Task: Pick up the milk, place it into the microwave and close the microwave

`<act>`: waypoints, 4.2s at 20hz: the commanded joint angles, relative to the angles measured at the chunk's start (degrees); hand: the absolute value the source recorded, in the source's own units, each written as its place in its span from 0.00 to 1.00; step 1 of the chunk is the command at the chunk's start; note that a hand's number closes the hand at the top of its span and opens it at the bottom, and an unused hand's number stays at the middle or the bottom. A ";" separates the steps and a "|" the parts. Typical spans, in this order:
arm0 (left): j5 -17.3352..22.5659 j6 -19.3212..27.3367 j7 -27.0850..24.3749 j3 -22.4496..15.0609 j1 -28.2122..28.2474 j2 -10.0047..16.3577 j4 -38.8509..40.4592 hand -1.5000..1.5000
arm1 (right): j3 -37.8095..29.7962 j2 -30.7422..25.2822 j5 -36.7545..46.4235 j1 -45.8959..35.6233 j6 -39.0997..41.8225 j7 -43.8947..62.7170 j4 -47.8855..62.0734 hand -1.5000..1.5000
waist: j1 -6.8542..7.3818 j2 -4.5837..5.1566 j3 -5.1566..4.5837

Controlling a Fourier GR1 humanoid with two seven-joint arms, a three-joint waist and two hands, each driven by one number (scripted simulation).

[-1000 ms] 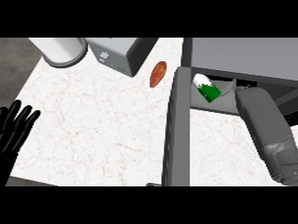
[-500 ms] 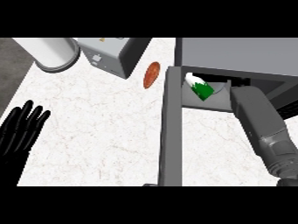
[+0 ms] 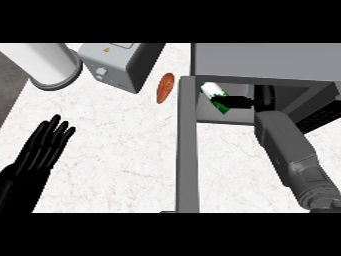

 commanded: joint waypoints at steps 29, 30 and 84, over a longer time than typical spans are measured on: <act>-22.21 -2.05 -7.39 -22.96 -13.53 -0.27 28.29 1.00 | 13.25 7.33 -3.47 45.32 15.80 2.91 -50.63 0.00 | -5.35 -1.92 -0.28; -22.13 -1.72 -6.13 -22.81 -14.94 -0.27 28.53 1.00 | 15.13 6.61 -2.30 48.26 16.91 4.57 -54.72 0.00 | -6.58 -2.21 -0.37; 33.72 60.16 -21.75 -48.24 -61.24 -0.30 64.22 1.00 | 16.62 -8.74 -38.13 64.00 39.82 34.99 -110.29 0.00 | -21.10 2.82 -0.45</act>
